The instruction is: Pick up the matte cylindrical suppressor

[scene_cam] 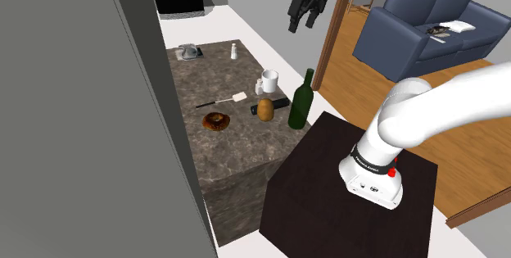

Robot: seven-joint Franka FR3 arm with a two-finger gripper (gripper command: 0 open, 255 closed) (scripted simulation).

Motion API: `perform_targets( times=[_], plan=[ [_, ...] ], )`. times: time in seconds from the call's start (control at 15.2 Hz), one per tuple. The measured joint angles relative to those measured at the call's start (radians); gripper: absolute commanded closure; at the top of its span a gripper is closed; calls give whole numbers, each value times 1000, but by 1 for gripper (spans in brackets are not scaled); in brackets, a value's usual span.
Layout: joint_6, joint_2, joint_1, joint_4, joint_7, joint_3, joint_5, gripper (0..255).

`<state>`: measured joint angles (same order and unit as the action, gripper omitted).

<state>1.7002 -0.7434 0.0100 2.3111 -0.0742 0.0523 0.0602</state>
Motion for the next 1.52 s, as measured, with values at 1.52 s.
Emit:
perform_targets(
  times=[1.52],
  plan=[
    [676,394,90,324,708,303,-132,0]
  ],
)
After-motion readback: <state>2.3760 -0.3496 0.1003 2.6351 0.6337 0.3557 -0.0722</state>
